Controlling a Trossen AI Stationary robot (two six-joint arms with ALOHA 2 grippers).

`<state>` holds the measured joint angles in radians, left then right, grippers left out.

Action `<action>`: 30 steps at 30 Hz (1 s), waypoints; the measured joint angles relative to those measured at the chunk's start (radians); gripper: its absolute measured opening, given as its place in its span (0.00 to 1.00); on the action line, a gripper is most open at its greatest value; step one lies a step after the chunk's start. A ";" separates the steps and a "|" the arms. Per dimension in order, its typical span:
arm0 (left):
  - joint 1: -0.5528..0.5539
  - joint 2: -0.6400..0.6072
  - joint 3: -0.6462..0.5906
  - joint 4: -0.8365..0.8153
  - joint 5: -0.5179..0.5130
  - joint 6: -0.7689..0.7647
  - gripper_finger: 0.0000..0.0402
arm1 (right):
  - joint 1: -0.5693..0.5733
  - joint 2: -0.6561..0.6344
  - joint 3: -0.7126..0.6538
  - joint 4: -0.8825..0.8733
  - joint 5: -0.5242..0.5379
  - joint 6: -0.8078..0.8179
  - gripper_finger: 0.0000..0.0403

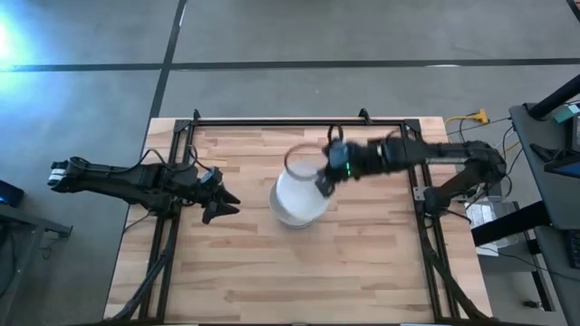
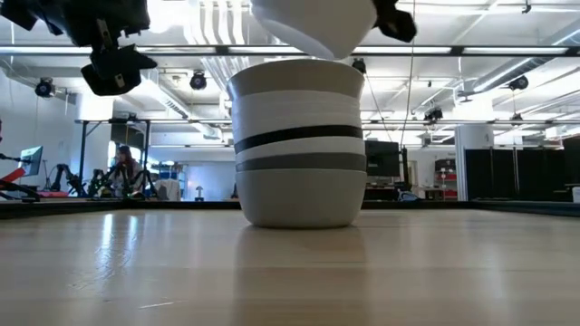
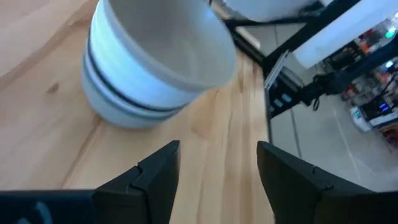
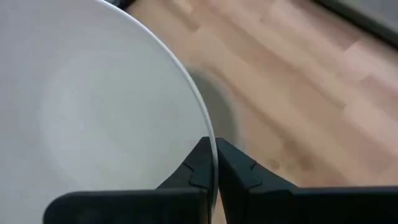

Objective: Nest bowls inside each other
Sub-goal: Stack the white bowl on top of the light grey bowl

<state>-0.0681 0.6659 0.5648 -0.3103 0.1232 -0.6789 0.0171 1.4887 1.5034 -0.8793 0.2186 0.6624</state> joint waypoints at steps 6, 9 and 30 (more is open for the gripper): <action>0.000 0.030 0.000 0.096 -0.013 -0.052 0.49 | -0.151 0.001 0.043 -0.020 -0.092 -0.153 0.02; 0.000 0.047 0.000 0.150 -0.032 -0.094 0.49 | -0.196 0.005 0.049 -0.041 -0.125 -0.197 0.02; 0.000 0.174 0.020 0.255 -0.107 -0.155 0.49 | -0.204 0.355 0.360 -0.316 -0.255 -0.457 0.02</action>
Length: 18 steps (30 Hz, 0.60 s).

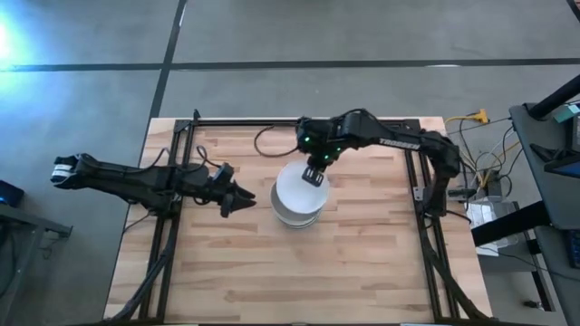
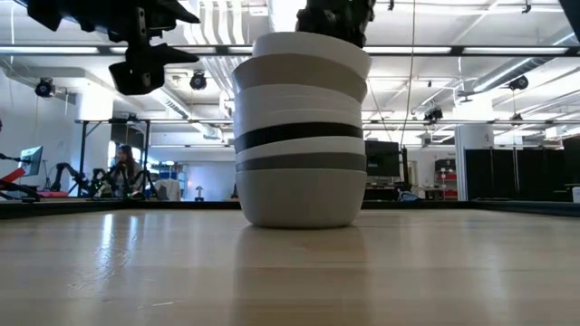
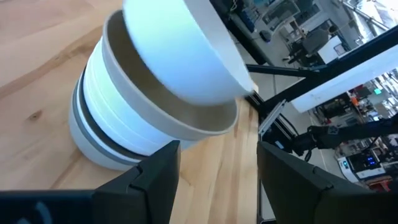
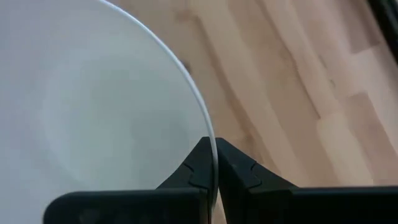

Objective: Nest bowls inside each other
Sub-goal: Stack the white bowl on top of the light grey bowl

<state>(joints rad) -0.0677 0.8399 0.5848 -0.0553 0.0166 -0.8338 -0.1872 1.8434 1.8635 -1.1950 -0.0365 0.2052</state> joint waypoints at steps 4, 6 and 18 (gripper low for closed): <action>0.000 0.017 0.005 0.004 -0.002 -0.001 0.49 | 0.047 0.042 0.046 -0.010 0.000 -0.015 0.02; 0.000 0.023 0.003 0.030 -0.005 -0.001 0.49 | 0.067 0.063 0.058 -0.006 0.004 -0.018 0.02; 0.000 0.035 0.003 0.051 -0.019 -0.011 0.49 | 0.123 0.182 0.109 -0.028 -0.022 0.009 0.11</action>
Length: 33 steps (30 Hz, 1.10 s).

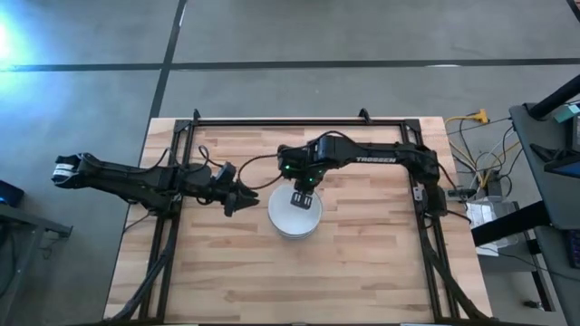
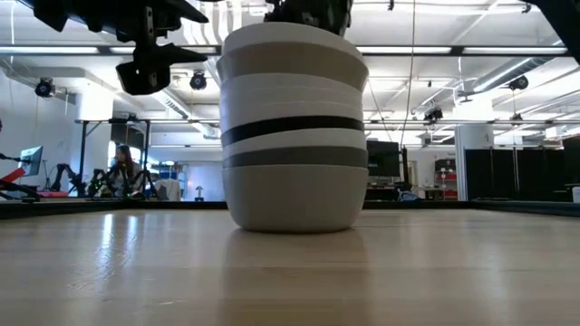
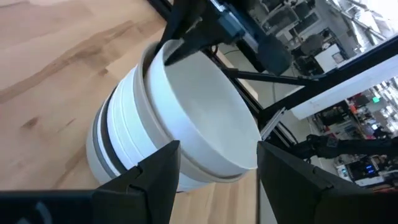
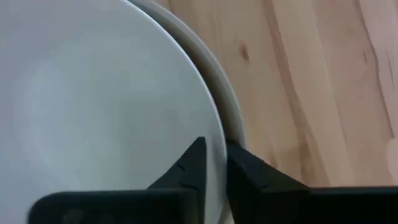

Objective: Nest bowls inside each other
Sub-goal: Stack the white bowl on top of the light grey bowl

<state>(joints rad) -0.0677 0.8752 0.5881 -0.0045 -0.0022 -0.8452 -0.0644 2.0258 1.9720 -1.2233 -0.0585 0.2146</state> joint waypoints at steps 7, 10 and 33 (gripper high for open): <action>0.000 0.002 -0.005 -0.001 0.000 -0.012 0.49 | 0.001 -0.058 0.008 0.002 0.011 0.020 0.30; 0.000 0.006 -0.004 -0.006 0.000 -0.007 0.49 | 0.001 -0.091 0.014 0.004 0.052 0.032 0.34; 0.000 0.017 -0.007 0.036 -0.007 0.041 0.49 | 0.008 -0.117 -0.107 0.311 0.086 -0.055 0.02</action>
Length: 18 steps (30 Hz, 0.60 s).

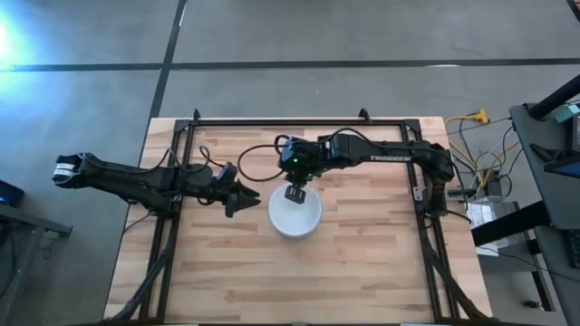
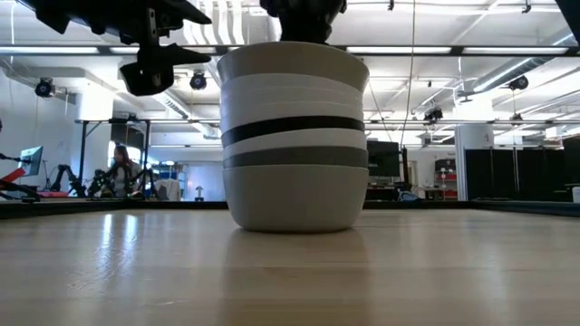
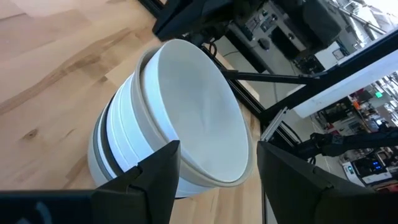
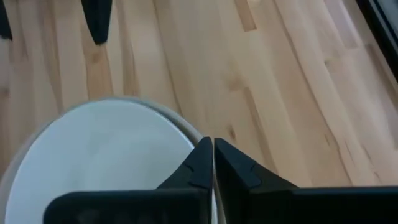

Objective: Nest bowls inside each other
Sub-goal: Stack the white bowl on top of the light grey bowl

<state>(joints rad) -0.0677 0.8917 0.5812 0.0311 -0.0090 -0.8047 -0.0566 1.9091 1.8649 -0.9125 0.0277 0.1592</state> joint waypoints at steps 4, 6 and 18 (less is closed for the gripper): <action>0.000 0.005 0.000 0.004 0.000 0.000 0.49 | 0.011 0.000 -0.037 0.065 0.001 0.009 0.02; 0.000 0.005 0.000 0.005 0.000 0.000 0.49 | 0.018 0.000 -0.052 0.081 0.006 0.012 0.02; 0.000 0.005 -0.002 0.006 0.000 0.000 0.49 | 0.026 0.000 -0.073 0.081 0.053 0.050 0.02</action>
<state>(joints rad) -0.0677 0.8967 0.5789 0.0368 -0.0089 -0.8043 -0.0309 1.9093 1.7924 -0.8318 0.0811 0.2089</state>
